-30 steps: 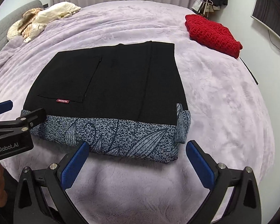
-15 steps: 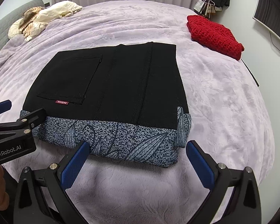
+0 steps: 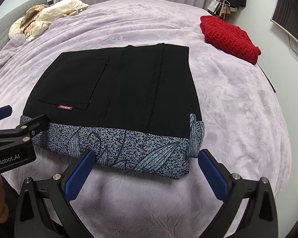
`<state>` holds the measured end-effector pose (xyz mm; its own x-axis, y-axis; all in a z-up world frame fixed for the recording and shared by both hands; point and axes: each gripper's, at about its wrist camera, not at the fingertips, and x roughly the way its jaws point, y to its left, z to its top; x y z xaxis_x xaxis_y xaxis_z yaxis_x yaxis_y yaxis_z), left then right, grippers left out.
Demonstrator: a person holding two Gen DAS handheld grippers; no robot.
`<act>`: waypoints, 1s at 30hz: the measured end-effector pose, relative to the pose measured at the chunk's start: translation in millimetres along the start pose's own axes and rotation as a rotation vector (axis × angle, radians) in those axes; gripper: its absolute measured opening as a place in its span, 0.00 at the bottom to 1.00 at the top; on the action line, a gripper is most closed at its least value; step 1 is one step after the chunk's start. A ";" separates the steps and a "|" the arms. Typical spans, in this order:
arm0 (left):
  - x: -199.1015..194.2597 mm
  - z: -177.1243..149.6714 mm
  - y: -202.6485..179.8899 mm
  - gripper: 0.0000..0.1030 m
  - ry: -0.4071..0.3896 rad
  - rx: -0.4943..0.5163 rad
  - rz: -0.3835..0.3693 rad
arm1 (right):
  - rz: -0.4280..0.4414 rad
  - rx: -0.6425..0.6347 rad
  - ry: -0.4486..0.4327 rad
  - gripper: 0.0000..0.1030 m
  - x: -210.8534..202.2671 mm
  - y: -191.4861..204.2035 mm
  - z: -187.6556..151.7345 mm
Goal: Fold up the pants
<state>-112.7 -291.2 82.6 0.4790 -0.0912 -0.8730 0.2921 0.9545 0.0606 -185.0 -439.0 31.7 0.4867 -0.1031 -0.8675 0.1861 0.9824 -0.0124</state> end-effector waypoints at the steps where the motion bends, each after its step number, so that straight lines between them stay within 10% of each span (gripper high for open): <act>1: -0.2 -0.4 0.1 1.00 0.001 0.001 -0.002 | 0.000 0.000 0.000 1.00 0.0 0.2 -0.1; 30: -8.4 -1.8 -3.0 1.00 -0.011 0.000 0.002 | -0.006 -0.011 -0.017 1.00 -4.4 -7.8 1.1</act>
<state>-119.0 -292.8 88.8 0.4890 -0.0922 -0.8674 0.2907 0.9548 0.0624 -187.7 -446.4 36.2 0.5005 -0.1114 -0.8585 0.1799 0.9834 -0.0227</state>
